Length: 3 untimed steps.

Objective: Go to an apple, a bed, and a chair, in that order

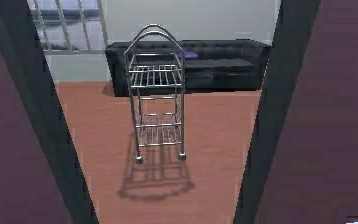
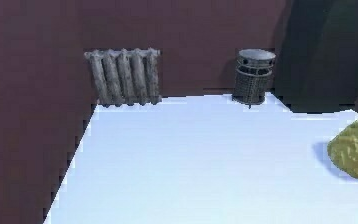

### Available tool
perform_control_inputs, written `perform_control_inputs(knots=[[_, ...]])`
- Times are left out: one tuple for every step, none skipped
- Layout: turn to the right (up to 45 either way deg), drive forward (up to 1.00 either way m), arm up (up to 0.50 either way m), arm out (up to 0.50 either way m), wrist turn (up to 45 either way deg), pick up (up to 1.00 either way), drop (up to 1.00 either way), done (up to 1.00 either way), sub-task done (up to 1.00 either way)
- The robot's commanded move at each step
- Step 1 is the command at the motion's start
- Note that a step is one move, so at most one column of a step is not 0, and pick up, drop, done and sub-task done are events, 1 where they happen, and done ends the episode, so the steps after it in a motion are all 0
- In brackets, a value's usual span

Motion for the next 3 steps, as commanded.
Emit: perform_control_inputs(knots=[[0.0, 0.80, 0.00, 0.00, 0.0, 0.00, 0.00, 0.00, 0.00], [33.0, 0.00, 0.00, 0.00, 0.0, 0.00, 0.00, 0.00, 0.00], [0.0, 0.40, 0.00, 0.00, 0.0, 0.00, 0.00, 0.00, 0.00]])
